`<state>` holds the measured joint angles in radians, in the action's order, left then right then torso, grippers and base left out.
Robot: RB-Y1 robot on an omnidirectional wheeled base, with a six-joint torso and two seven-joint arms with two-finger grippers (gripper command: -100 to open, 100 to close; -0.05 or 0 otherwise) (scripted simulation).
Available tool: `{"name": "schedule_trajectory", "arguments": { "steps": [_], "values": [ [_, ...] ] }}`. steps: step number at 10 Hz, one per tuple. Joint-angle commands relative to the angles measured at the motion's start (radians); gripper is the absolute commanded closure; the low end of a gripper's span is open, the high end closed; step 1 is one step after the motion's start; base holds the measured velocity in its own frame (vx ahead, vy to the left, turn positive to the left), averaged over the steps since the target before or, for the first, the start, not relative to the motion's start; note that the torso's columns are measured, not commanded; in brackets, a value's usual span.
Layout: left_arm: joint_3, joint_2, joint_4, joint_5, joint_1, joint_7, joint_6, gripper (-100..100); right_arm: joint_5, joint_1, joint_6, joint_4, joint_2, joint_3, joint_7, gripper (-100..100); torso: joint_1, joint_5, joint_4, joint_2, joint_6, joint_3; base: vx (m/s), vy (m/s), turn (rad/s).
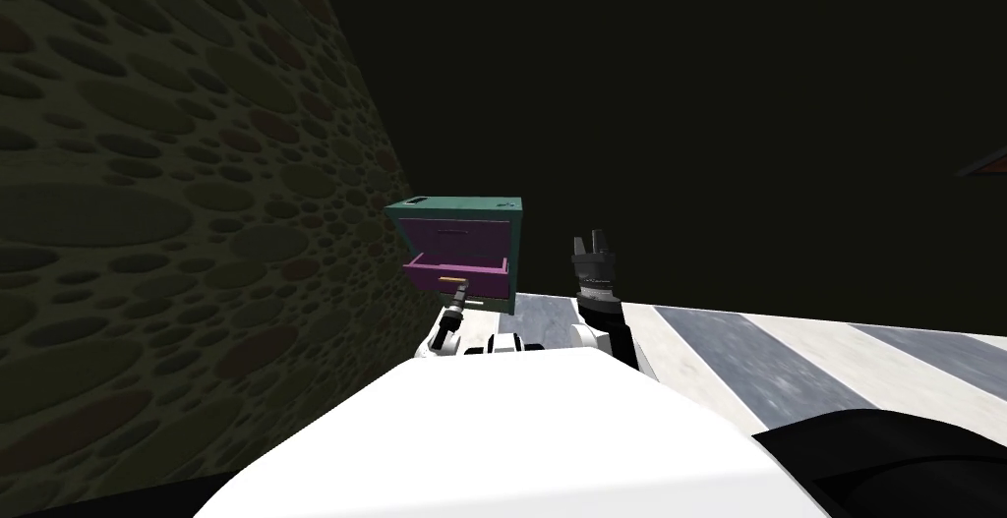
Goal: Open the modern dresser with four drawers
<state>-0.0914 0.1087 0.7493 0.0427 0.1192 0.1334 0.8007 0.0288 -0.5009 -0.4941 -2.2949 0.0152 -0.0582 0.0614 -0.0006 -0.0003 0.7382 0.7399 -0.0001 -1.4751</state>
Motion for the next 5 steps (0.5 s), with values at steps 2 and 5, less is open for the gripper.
{"name": "schedule_trajectory", "arguments": {
  "steps": [2, 5],
  "values": [
    [0.003, 0.009, 0.015, -0.002, 0.052, -0.015, -0.063, -100, 0.0, 0.0, 0.0, 0.0, 0.0, 0.0, 0.0, 0, 0.0, 0.0, 0.0, -0.002, 0.0, -0.001, -0.111, -0.001, 0.015],
    [0.008, 0.017, 0.029, -0.004, 0.104, -0.028, -0.126, -100, 0.0, 0.0, 0.0, 0.0, 0.0, 0.0, 0.0, 0, 0.001, 0.0, 0.0, -0.003, 0.001, -0.002, -0.066, 0.004, 0.006]
  ]
}}
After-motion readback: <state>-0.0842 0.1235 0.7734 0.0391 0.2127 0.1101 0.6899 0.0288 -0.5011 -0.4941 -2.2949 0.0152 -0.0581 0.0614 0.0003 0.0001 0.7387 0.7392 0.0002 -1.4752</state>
